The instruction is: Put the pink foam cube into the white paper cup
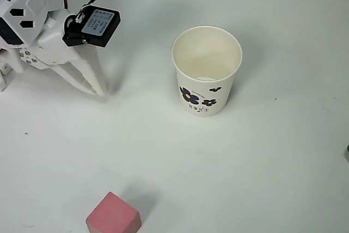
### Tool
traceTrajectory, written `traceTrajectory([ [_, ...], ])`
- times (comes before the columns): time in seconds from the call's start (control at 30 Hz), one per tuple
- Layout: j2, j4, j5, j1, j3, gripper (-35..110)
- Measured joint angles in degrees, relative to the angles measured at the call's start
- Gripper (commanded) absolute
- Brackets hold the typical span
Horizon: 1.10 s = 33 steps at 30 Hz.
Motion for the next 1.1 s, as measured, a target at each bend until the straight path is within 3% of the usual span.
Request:
traceTrajectory([
  [0.23, 0.00, 0.00, -0.79, 6.33, 0.00, 0],
  [0.6, 0.00, 0.18, -1.49, 5.36, 0.00, 2],
  [1.1, 0.00, 4.39, -2.37, 6.06, -6.86, 36],
])
